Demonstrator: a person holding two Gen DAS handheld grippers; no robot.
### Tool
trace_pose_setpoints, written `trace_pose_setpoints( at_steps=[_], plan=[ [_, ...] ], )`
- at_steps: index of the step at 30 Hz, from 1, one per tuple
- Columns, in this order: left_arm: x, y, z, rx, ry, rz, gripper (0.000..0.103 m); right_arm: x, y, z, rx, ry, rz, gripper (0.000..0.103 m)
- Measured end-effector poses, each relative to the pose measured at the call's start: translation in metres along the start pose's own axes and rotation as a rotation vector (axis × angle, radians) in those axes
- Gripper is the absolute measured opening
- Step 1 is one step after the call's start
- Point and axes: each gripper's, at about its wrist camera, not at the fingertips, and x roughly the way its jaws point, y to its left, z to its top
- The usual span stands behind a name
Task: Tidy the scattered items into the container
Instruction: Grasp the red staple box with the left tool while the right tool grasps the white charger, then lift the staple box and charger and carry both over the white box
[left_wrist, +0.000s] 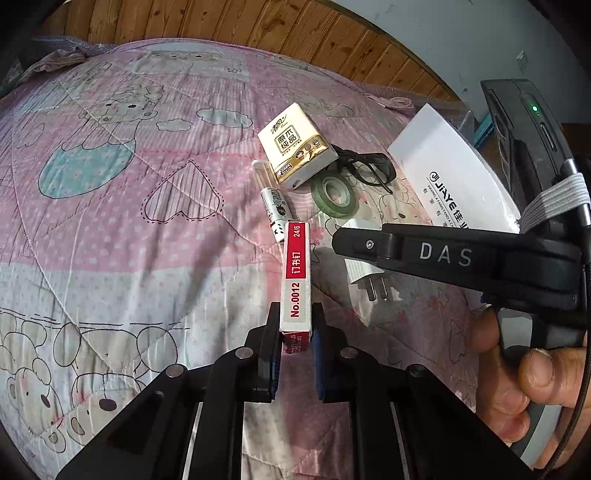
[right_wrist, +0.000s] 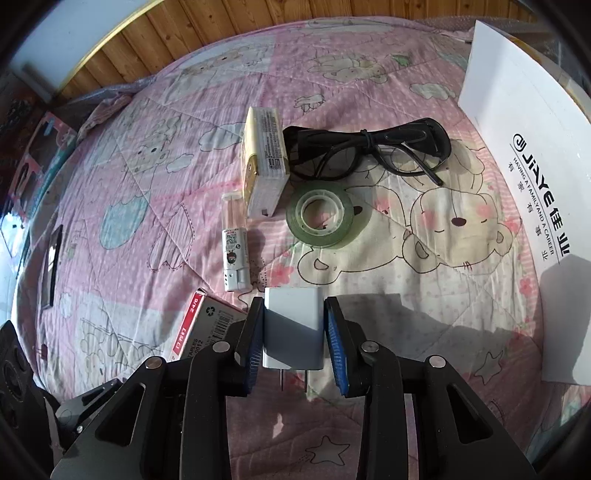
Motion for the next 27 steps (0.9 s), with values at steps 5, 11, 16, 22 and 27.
trace_pose_setpoints(
  at_steps=[5, 11, 16, 22, 27],
  plan=[
    [-0.014, 0.003, -0.007, -0.024, -0.013, 0.012, 0.014, -0.013, 0.003, -0.01, -0.014, -0.008, 0.017, 0.033],
    [-0.035, 0.012, -0.017, -0.057, -0.026, 0.015, 0.014, -0.025, 0.01, -0.025, -0.034, -0.012, 0.045, 0.033],
    [-0.047, 0.016, -0.025, -0.07, -0.036, 0.022, 0.014, -0.035, 0.016, -0.036, -0.042, -0.017, 0.067, 0.033],
    [-0.063, 0.012, -0.029, -0.065, -0.059, 0.026, 0.014, -0.047, 0.024, -0.045, -0.052, -0.03, 0.094, 0.033],
    [-0.076, 0.009, -0.03, -0.06, -0.076, 0.028, 0.014, -0.056, 0.029, -0.05, -0.062, -0.042, 0.116, 0.033]
  ],
)
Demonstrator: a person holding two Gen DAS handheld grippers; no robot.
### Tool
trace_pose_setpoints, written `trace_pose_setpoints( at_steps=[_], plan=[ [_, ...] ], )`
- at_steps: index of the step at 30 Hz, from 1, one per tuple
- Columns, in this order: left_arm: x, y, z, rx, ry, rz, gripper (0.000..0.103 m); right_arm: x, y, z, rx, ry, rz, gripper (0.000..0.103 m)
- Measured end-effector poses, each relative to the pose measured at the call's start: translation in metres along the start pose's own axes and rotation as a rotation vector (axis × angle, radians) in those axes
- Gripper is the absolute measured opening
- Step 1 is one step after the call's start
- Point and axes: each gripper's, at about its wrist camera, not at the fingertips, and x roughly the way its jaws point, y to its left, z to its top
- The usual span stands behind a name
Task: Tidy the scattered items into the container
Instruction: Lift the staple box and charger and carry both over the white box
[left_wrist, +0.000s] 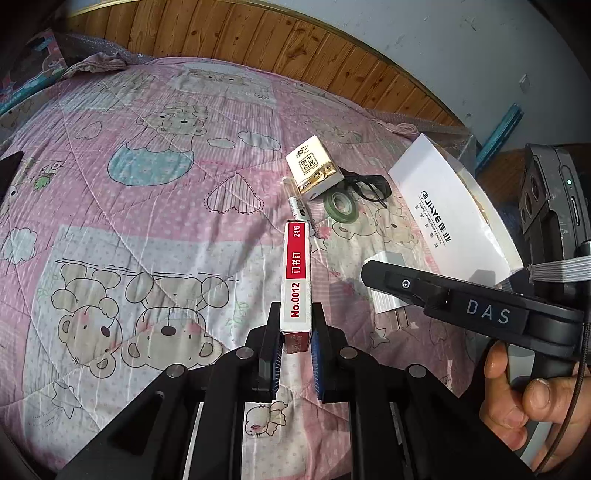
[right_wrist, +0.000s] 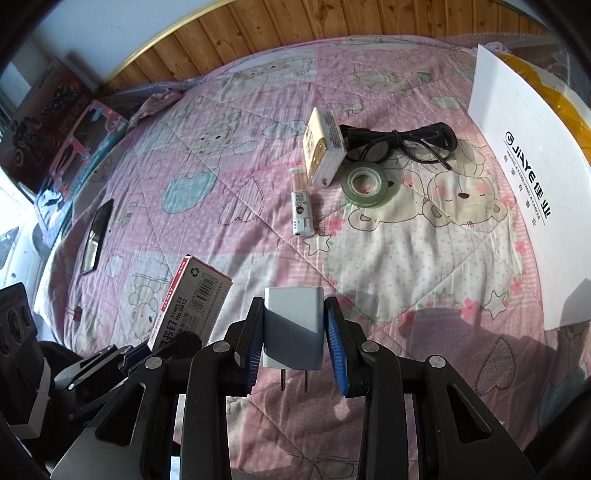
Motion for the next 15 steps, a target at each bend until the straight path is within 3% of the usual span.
trace_pose_setpoints(
  at_steps=[15],
  plan=[
    [-0.025, -0.023, 0.002, 0.031, -0.029, -0.022, 0.014, -0.034, 0.007, -0.003, -0.017, -0.065, 0.058, 0.033]
  ],
)
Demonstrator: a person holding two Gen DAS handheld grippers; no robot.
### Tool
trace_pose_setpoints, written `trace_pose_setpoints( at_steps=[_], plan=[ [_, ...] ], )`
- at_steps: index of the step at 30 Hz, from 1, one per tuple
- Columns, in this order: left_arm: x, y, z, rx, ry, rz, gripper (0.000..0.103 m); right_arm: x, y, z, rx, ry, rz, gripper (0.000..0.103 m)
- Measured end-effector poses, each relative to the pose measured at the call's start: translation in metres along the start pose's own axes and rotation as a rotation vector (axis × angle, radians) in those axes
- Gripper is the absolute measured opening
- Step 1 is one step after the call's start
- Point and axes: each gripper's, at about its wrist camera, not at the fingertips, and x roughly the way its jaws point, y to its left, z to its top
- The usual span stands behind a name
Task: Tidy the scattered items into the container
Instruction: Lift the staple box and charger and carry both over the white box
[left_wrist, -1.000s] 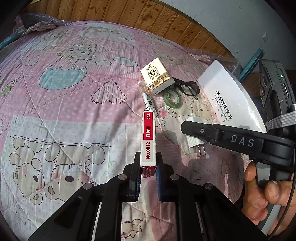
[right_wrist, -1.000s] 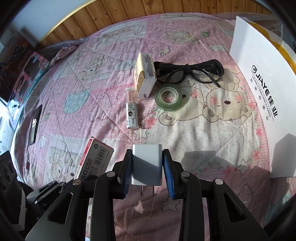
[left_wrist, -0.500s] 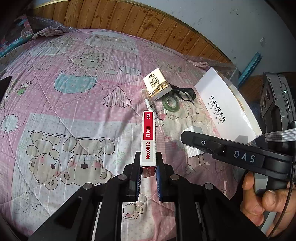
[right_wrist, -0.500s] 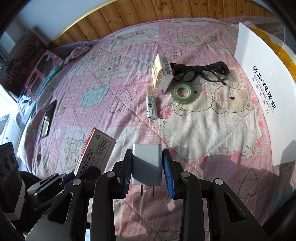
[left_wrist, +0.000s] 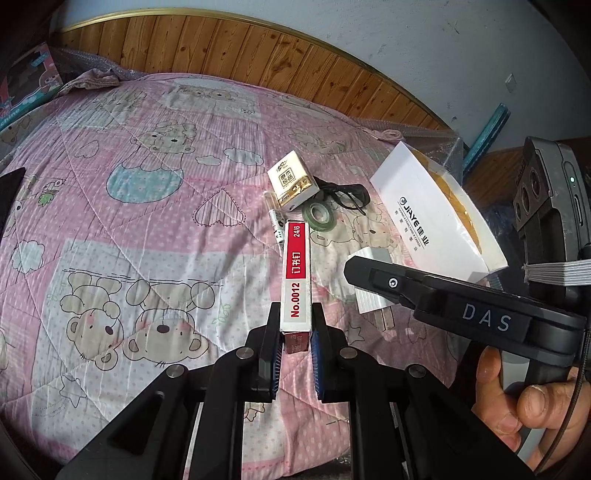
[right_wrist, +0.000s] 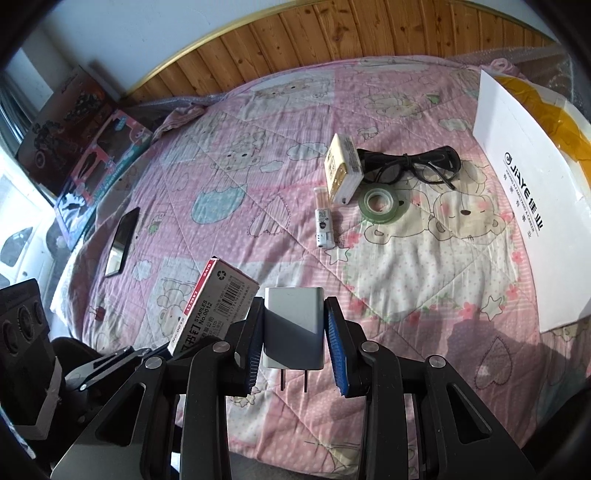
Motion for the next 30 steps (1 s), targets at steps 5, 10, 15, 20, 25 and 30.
trace_pose_setpoints(
  at_steps=[5, 10, 15, 20, 25, 30],
  plan=[
    [-0.003, -0.012, 0.004, 0.019, -0.005, -0.006, 0.014, -0.013, -0.005, 0.002, 0.009, -0.027, 0.015, 0.033],
    [-0.002, -0.025, 0.008, 0.036, -0.003, -0.01, 0.014, -0.029, -0.013, 0.005, 0.02, -0.062, 0.026, 0.033],
    [-0.001, -0.04, 0.015, 0.056, -0.007, -0.016, 0.014, -0.042, -0.027, 0.007, 0.044, -0.091, 0.036, 0.033],
    [0.002, -0.056, 0.022, 0.077, -0.013, -0.022, 0.014, -0.054, -0.043, 0.01, 0.071, -0.116, 0.038, 0.033],
    [0.005, -0.073, 0.031, 0.104, -0.018, -0.028, 0.014, -0.068, -0.062, 0.013, 0.098, -0.145, 0.041, 0.033],
    [0.012, -0.095, 0.04, 0.136, -0.02, -0.044, 0.014, -0.081, -0.078, 0.015, 0.118, -0.169, 0.035, 0.033]
  ],
)
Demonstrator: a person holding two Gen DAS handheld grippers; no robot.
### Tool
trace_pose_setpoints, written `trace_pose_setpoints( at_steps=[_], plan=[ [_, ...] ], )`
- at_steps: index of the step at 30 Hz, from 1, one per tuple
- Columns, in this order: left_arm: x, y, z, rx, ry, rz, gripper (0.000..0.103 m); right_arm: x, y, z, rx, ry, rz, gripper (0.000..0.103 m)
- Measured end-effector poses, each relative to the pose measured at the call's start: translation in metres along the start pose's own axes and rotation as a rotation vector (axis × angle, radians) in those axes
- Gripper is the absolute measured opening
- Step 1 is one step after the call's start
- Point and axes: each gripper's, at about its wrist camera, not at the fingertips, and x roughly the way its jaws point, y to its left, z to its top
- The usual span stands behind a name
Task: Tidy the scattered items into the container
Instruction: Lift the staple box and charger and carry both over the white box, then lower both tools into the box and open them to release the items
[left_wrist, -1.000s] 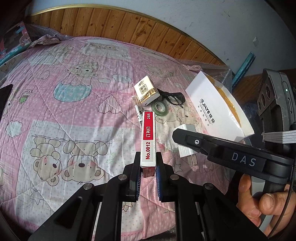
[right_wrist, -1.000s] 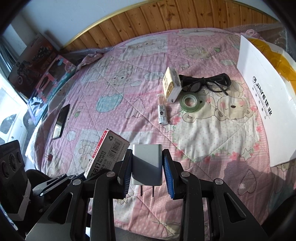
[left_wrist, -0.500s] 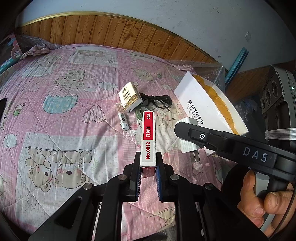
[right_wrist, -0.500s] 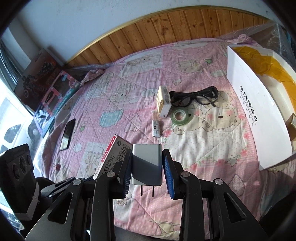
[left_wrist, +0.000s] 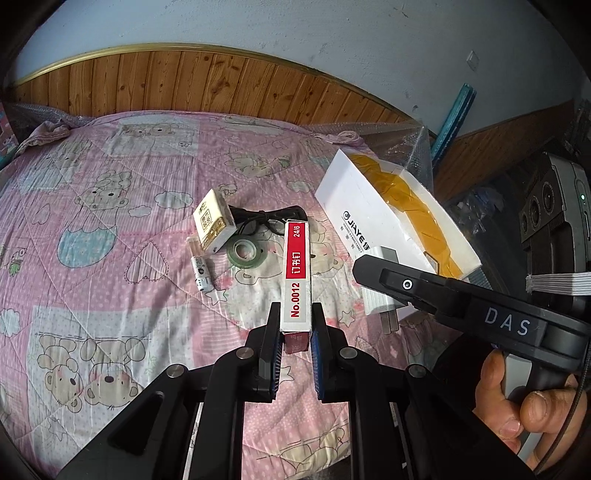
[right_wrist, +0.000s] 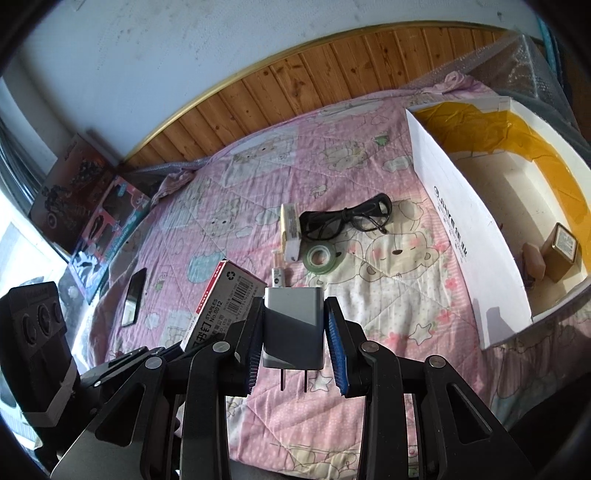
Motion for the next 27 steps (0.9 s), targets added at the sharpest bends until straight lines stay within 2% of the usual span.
trace_pose_setpoints(
  at_steps=[27],
  plan=[
    [0.053, -0.101, 0.079, 0.166, -0.011, -0.103, 0.014, -0.055, -0.09, 0.052, 0.118, -0.136, -0.074, 0.033]
  ],
)
